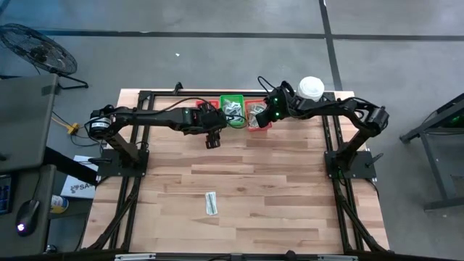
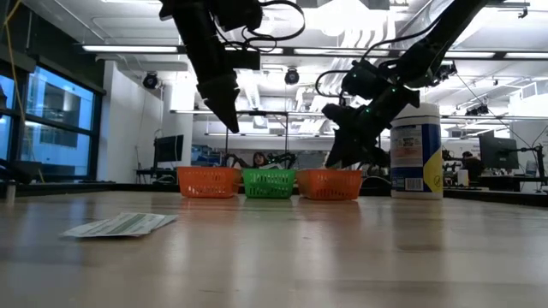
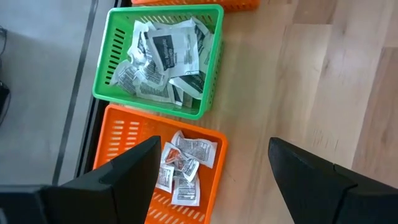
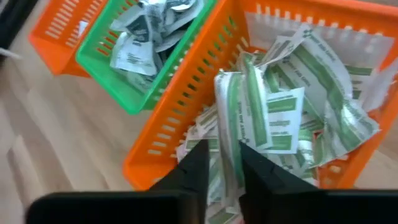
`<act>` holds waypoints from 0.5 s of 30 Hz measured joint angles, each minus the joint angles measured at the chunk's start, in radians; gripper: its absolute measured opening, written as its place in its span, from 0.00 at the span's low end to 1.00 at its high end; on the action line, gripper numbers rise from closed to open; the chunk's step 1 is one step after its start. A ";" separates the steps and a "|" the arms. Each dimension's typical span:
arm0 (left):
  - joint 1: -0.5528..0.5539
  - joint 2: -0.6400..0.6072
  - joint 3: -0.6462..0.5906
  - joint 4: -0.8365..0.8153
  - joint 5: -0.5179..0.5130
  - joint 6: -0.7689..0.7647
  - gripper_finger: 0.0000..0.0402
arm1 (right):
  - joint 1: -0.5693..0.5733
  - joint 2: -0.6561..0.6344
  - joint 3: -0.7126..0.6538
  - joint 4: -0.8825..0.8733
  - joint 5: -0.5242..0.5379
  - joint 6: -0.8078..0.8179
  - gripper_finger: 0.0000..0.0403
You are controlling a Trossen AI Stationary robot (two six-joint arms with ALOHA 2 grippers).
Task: Pick & Place First Aid Supplies
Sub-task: Put the top bandage pack into the right orange bin
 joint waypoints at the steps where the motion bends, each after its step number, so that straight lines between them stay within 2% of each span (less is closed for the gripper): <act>1: 0.000 0.000 0.000 0.000 0.005 0.000 0.72 | 0.000 -0.001 0.001 0.000 -0.012 0.000 0.17; 9: 0.000 0.000 0.000 -0.004 0.013 -0.004 0.72 | 0.000 -0.018 0.004 0.006 -0.053 -0.014 0.39; 15: 0.000 -0.007 0.000 -0.015 0.020 -0.027 0.72 | -0.010 -0.084 0.004 -0.004 -0.030 -0.041 0.45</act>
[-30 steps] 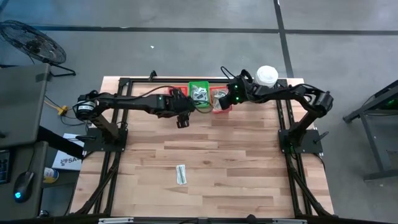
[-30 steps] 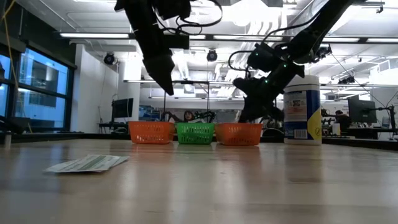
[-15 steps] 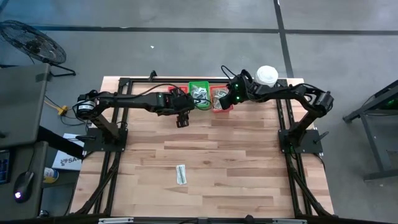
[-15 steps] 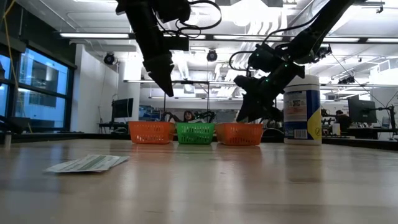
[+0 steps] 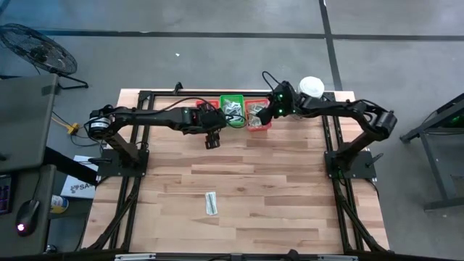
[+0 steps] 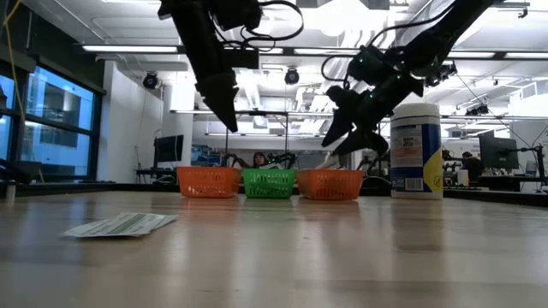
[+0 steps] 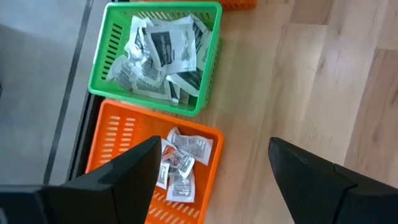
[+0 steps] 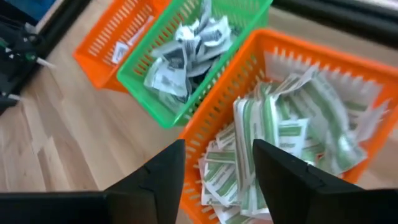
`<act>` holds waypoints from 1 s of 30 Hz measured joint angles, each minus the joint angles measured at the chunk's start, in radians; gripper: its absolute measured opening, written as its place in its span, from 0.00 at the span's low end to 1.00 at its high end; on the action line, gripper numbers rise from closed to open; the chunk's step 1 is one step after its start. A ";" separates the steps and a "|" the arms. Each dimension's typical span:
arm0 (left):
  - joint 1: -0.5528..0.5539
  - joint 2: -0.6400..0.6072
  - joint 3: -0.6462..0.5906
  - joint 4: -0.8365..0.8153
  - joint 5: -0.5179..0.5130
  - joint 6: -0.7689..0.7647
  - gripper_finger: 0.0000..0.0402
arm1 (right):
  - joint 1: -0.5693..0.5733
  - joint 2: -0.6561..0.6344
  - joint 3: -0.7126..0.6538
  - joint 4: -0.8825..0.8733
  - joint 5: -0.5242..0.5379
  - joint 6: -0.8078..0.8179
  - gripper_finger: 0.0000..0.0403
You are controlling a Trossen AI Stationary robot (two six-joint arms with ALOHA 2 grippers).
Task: Pick & Place First Aid Supplies
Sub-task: Put the top bandage pack into the right orange bin
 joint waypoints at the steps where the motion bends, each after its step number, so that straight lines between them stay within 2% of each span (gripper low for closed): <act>1: 0.000 0.000 0.000 -0.002 0.002 -0.004 0.72 | -0.002 -0.011 0.000 -0.005 -0.001 -0.005 0.45; 14: -0.032 -0.010 0.000 -0.075 0.145 -0.059 0.72 | 0.000 -0.164 0.000 -0.084 0.000 -0.068 0.45; 21: -0.100 -0.010 0.000 -0.101 0.145 -0.146 0.72 | 0.016 -0.230 0.000 -0.122 -0.013 -0.091 0.45; 30: -0.213 -0.010 0.000 -0.110 0.100 -0.314 0.72 | 0.129 -0.286 0.000 -0.140 -0.030 -0.129 0.45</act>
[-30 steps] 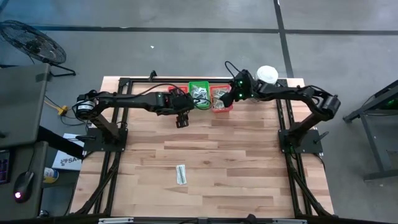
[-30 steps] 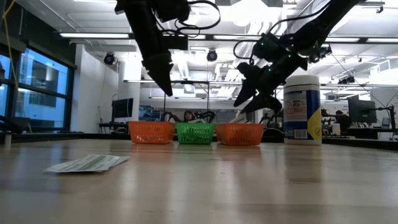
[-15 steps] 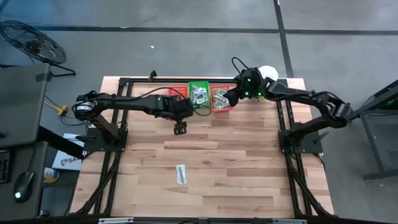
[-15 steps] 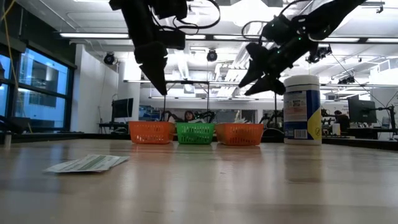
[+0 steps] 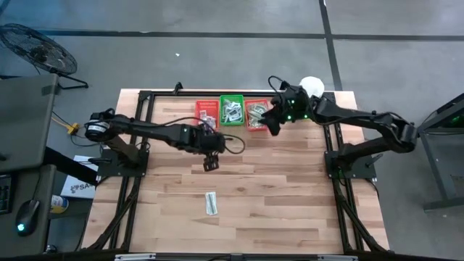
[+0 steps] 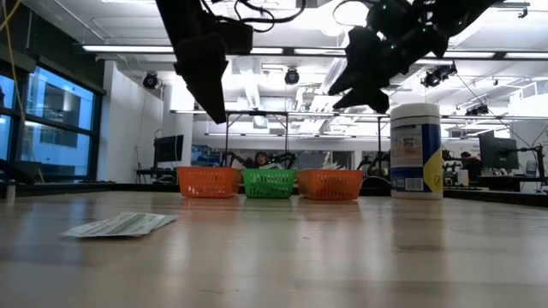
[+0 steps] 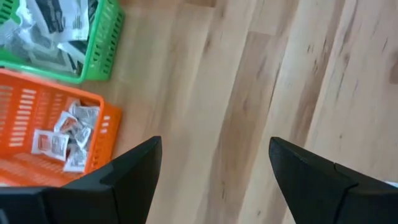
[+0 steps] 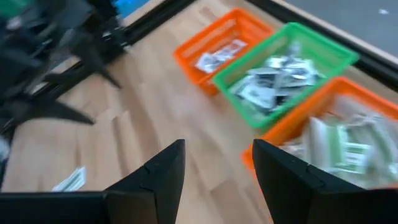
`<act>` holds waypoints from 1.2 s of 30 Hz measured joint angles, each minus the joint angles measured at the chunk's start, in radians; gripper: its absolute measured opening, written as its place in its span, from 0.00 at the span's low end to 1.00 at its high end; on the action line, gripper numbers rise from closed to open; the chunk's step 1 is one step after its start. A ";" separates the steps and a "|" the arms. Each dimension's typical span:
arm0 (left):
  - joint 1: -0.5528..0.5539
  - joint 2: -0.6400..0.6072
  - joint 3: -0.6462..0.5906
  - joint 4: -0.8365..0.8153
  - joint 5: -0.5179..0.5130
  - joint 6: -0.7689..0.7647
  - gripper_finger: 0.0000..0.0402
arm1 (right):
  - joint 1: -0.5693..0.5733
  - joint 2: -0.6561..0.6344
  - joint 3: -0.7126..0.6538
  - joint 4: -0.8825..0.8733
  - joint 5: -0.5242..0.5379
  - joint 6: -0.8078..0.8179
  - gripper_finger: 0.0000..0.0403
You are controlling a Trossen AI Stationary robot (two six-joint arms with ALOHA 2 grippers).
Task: Pick & Place First Aid Supplies
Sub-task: Put the top bandage pack into the right orange bin
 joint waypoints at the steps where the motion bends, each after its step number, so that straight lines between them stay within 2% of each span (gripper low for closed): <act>1: -0.012 0.000 0.000 -0.005 -0.009 -0.021 0.72 | 0.020 -0.003 0.000 0.000 -0.002 -0.008 0.45; 12: -0.146 0.000 0.000 -0.091 -0.082 -0.273 0.72 | 0.320 -0.004 -0.002 -0.002 0.017 -0.095 0.45; 20: -0.235 0.000 0.000 -0.102 -0.140 -0.437 0.72 | 0.516 0.057 -0.002 0.029 0.109 -0.121 0.45; 27: -0.322 0.028 0.001 -0.091 0.009 -0.489 0.72 | 0.590 0.072 -0.002 0.038 0.230 -0.094 0.45; 33: -0.394 0.082 0.001 0.055 0.080 -0.448 0.72 | 0.594 0.072 -0.002 0.034 0.235 -0.072 0.45; 36: -0.424 0.129 0.001 0.061 0.093 -0.438 0.72 | 0.593 0.072 -0.002 0.031 0.230 -0.065 0.45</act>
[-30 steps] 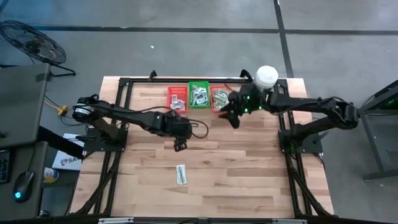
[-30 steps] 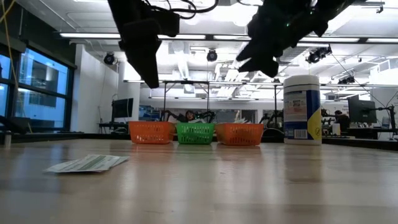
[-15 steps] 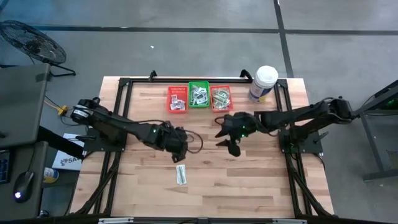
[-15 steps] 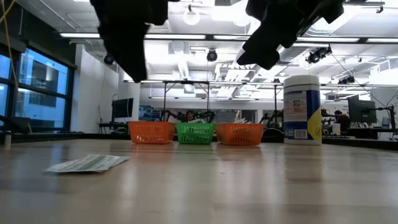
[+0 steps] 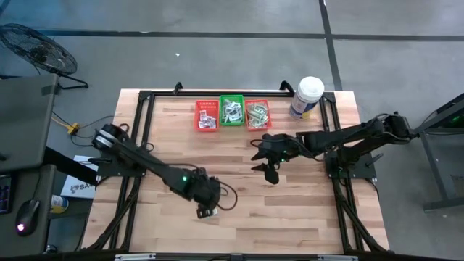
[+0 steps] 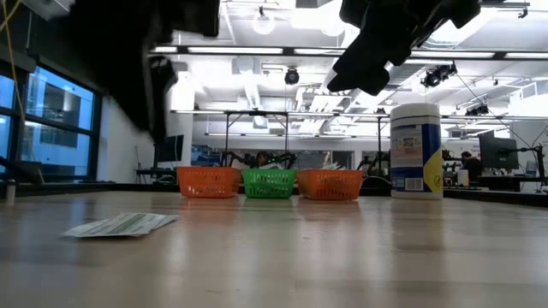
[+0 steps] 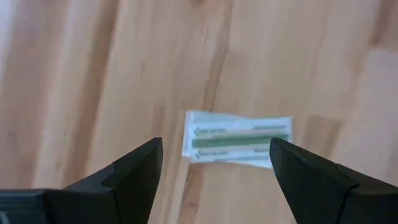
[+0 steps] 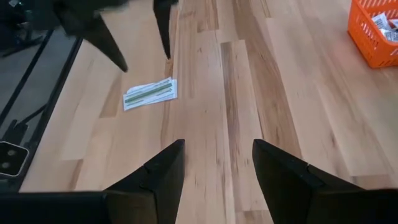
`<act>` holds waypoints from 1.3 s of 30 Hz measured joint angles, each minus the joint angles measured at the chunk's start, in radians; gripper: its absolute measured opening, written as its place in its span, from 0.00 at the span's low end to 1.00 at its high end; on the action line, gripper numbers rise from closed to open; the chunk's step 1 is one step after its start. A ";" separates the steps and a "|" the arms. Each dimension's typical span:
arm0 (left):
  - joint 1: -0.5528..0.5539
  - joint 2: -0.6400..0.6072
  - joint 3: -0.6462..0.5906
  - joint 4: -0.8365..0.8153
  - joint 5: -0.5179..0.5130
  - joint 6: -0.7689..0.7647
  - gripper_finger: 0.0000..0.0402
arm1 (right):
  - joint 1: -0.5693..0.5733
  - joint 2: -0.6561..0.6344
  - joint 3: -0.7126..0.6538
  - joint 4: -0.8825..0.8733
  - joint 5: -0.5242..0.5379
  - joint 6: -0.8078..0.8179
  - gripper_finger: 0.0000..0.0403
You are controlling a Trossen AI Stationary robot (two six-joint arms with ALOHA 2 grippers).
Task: Pick & Place First Aid Supplies
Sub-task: Put the top bandage pack into the right orange bin
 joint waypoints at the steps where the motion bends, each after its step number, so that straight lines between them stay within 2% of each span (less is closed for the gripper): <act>1: -0.007 0.017 0.000 -0.003 0.000 -0.012 0.72 | 0.000 0.000 0.000 0.000 -0.002 0.003 0.45; 11: -0.026 0.134 0.000 0.025 -0.090 -0.165 0.72 | 0.000 0.000 0.000 0.000 -0.005 0.006 0.45; 20: -0.026 0.195 0.002 -0.130 -0.065 -0.236 0.72 | 0.000 0.000 0.000 -0.001 -0.015 0.007 0.45; 26: -0.026 0.195 0.002 -0.266 0.011 -0.235 0.72 | 0.000 0.000 0.000 -0.001 -0.020 0.007 0.45; 31: -0.026 0.191 0.005 -0.251 0.036 -0.223 0.72 | 0.000 0.000 0.000 -0.001 -0.020 0.004 0.45; 35: -0.026 0.191 0.007 -0.191 0.067 -0.182 0.66 | 0.000 0.000 0.000 -0.002 -0.020 0.004 0.45; 39: -0.025 0.185 -0.018 -0.122 0.117 -0.166 0.53 | 0.000 0.000 0.000 -0.002 -0.020 0.004 0.45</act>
